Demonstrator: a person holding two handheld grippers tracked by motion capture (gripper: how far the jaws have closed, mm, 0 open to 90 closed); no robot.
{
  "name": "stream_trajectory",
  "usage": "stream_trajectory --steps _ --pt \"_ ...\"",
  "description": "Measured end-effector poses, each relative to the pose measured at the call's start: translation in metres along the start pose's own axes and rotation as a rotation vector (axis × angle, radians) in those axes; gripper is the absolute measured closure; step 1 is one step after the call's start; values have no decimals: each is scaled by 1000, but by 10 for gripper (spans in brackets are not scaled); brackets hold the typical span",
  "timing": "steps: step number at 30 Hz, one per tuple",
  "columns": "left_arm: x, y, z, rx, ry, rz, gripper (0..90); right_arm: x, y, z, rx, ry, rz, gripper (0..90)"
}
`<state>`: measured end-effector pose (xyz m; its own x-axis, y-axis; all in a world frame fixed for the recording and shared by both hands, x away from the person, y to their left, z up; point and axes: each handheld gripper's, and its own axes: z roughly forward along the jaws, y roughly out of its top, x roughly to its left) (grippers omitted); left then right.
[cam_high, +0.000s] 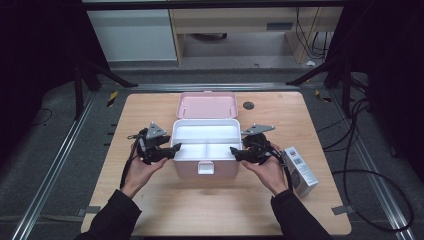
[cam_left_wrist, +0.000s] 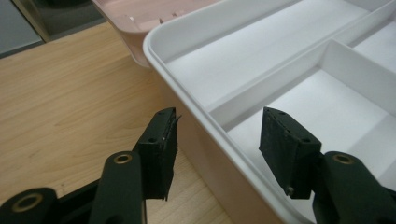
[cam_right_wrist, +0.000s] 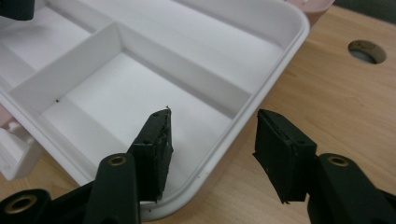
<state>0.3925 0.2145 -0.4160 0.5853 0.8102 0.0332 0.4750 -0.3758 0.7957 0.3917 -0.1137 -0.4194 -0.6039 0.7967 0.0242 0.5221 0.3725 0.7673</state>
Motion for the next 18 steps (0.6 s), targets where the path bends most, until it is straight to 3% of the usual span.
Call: stream_trajectory --steps 5,9,12,18 --pt "10 8 -18 -39 -43 -10 442 -10 7 -14 -71 6 -4 404" --pt "14 16 -24 -38 -83 50 433 -17 16 -26 -127 35 -26 344" --pt "20 23 -24 -35 -109 64 443 -22 22 -31 -157 53 -24 312" --pt "32 42 -19 -17 -155 114 456 -30 43 -31 -161 67 -39 310"
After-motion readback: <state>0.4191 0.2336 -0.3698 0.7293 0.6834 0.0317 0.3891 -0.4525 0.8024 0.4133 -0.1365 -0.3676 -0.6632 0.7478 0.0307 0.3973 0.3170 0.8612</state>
